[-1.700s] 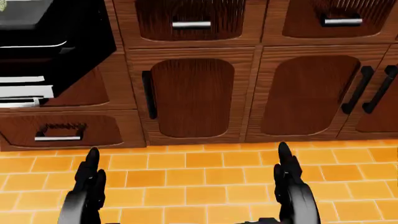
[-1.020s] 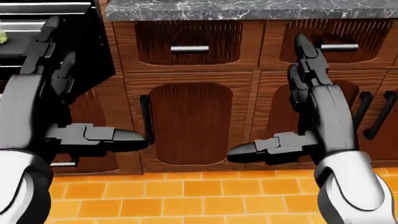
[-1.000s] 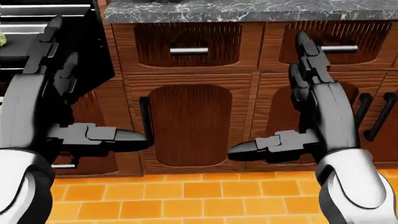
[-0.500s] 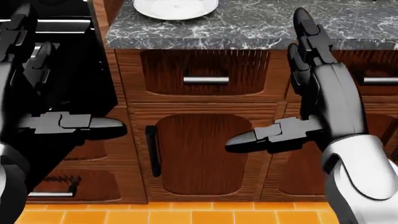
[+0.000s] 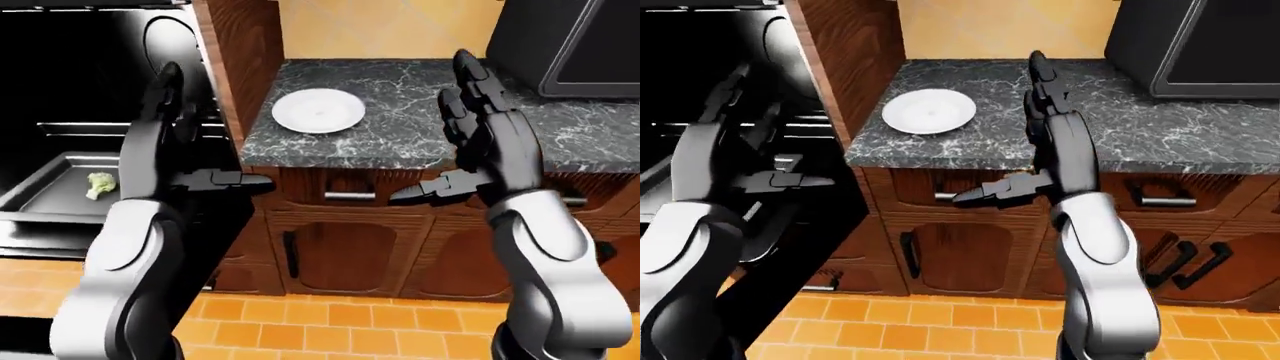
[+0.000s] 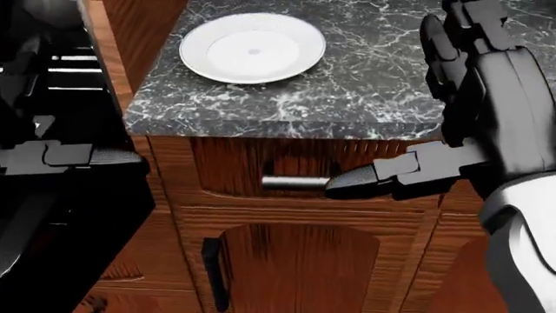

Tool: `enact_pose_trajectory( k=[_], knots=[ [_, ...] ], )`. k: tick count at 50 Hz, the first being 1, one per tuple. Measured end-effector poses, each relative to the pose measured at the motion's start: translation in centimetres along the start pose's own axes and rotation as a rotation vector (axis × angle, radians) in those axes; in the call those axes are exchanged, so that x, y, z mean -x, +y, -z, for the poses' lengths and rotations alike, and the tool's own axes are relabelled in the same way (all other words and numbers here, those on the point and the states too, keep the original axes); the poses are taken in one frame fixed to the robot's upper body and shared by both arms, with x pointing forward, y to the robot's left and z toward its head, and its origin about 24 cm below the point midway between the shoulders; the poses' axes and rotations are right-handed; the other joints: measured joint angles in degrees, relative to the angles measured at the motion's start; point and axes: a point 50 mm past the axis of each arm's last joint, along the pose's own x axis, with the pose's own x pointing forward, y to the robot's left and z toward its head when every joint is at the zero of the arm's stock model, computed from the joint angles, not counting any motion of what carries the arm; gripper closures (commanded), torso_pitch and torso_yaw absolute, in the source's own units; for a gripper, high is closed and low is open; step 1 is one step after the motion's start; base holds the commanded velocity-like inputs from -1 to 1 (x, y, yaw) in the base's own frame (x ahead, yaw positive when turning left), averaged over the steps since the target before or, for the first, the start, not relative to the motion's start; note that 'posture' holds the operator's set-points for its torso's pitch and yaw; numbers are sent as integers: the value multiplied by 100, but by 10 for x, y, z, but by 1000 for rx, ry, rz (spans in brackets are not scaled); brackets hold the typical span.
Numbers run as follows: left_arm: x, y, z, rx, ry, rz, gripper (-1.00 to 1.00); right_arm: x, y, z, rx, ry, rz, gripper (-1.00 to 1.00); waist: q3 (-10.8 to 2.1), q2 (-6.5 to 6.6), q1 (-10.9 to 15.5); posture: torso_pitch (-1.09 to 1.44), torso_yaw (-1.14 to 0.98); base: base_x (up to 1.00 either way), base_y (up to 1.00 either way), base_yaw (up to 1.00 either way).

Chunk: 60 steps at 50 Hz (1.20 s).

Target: Pick the broccoli from the oven and place it on the plate on the counter.

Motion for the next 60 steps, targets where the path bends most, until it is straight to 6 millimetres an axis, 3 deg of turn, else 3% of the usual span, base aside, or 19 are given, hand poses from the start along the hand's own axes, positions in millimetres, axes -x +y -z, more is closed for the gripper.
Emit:
enact_pose_trajectory(
  k=[3,7,9,18,21,25,29,31,35,37,44,46,47,51,58,60],
  knots=[
    [1,5,0,-1,3,-25,-100,-2,5,1,-4,15,-33,-100,57,-407,-84,0,0,0,0,100],
    [1,0,11,8,78,1,-100,-1,1,7,-6,63,-24,-100,49,-478,-59,0,0,0,0,100],
    [0,0,10,7,80,4,-100,-3,1,4,-1,56,-26,-100,16,-379,-17,0,0,0,0,100],
    [1,-4,3,2,21,18,-100,-3,0,-2,7,23,-24,-100,67,360,-22,0,0,0,0,100],
    [0,1,16,0,76,-11,-100,-5,8,6,-6,54,-67,-100,154,322,119,0,0,0,0,100],
    [1,3,15,-5,71,-23,-100,-5,9,8,-3,61,-82,-100,71,54,161,0,0,0,0,100],
    [2,1,7,-4,28,-9,-100,-5,7,2,7,22,-69,-100,149,-258,53,0,0,0,0,100],
    [1,-1,5,-3,17,-2,-100,-5,7,0,10,13,-68,-100,104,-509,-36,0,0,0,0,100],
    [3,-8,13,6,62,39,-100,-5,4,7,14,53,-50,-100,97,-483,-62,0,0,0,0,100],
    [3,-8,13,6,67,36,-100,-4,4,7,9,53,-53,-100,69,-382,-35,0,0,0,0,100],
    [6,-14,7,-5,30,43,-100,0,1,6,9,46,-54,-100,107,181,-107,0,0,0,0,100],
    [5,-14,6,-5,29,45,-100,-1,1,6,5,47,-51,-100,66,381,-91,0,0,0,0,100],
    [5,-12,7,-9,29,37,-100,-1,2,6,0,45,-57,-100,42,399,-40,0,0,0,0,100],
    [5,-4,16,-16,77,-10,-100,-2,10,11,-17,77,-104,-100,24,247,146,0,0,0,0,100],
    [5,-12,12,-22,46,22,-100,0,3,2,-8,39,-77,-100,149,-302,53,0,0,0,0,100],
    [4,-14,11,-22,41,31,-100,0,1,2,-5,36,-71,-100,118,-524,-6,0,0,0,0,100]
  ],
)
